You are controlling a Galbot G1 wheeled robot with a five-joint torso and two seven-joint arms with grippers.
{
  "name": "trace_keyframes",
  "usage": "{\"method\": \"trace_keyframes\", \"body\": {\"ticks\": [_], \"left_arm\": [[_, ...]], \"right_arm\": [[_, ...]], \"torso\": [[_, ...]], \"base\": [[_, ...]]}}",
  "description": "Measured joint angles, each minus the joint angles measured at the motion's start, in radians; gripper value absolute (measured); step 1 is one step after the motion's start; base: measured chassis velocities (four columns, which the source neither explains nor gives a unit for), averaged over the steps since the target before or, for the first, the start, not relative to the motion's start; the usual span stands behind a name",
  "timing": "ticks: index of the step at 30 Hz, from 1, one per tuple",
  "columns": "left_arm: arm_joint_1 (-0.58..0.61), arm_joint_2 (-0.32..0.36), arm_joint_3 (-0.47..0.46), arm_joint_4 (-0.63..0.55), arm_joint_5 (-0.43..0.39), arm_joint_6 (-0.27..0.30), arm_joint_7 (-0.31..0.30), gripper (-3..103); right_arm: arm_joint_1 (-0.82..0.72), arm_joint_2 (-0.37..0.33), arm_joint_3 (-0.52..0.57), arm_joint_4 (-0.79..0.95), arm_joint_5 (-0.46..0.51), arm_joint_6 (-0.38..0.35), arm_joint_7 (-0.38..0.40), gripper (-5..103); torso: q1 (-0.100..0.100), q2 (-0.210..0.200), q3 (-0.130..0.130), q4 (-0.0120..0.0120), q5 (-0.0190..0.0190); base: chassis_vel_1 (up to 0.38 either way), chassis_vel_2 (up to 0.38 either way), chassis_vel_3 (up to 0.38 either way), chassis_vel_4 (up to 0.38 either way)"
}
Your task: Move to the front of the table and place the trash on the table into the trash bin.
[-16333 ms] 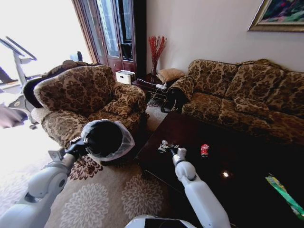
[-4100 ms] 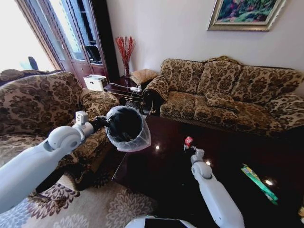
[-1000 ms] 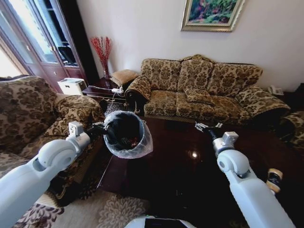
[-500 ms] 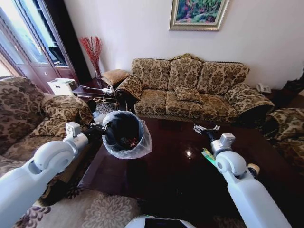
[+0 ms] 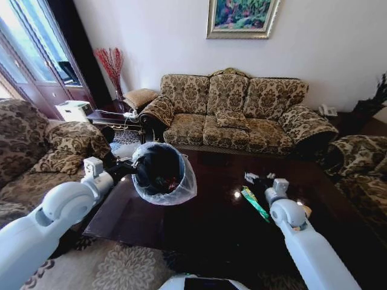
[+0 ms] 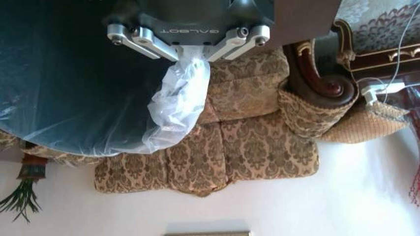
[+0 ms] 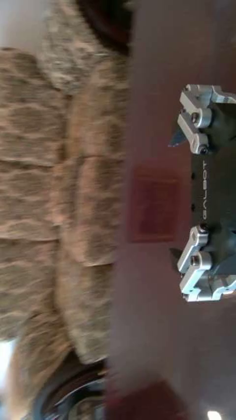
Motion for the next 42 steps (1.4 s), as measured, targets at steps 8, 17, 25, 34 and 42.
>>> {"method": "trace_keyframes", "body": {"ticks": [8, 17, 25, 34, 42], "left_arm": [[0.013, -0.011, -0.008, -0.006, 0.001, 0.001, -0.002, 2], [0.007, -0.009, -0.009, -0.002, 0.002, 0.001, 0.001, 2], [-0.001, 0.000, -0.004, 0.009, 0.001, -0.002, 0.004, 2], [-0.005, 0.004, -0.002, 0.018, -0.002, -0.004, 0.008, 2], [-0.008, 0.000, 0.002, 0.011, -0.002, -0.006, 0.018, 2]], "right_arm": [[-0.039, 0.013, 0.022, -0.109, 0.009, -0.032, -0.031, 100], [-0.056, 0.024, 0.069, -0.210, 0.013, -0.029, -0.068, 103], [-0.043, 0.051, 0.078, -0.266, 0.019, -0.001, -0.107, 81], [-0.022, 0.077, 0.075, -0.298, 0.014, 0.022, -0.103, 47], [-0.034, 0.082, 0.077, -0.275, 0.011, 0.081, -0.086, 15]], "torso": [[0.000, 0.000, 0.000, 0.0006, 0.0001], [0.000, 0.000, 0.000, 0.0002, 0.0004], [0.000, 0.000, 0.000, 0.0000, 0.0006], [0.000, 0.000, 0.000, 0.0002, 0.0004], [0.000, 0.000, 0.000, 0.0002, 0.0005]], "base": [[0.000, 0.000, 0.000, 0.000], [0.000, 0.000, 0.000, 0.000], [0.000, 0.000, 0.000, 0.000], [0.000, 0.000, 0.000, 0.000], [0.000, 0.000, 0.000, 0.000]]}}
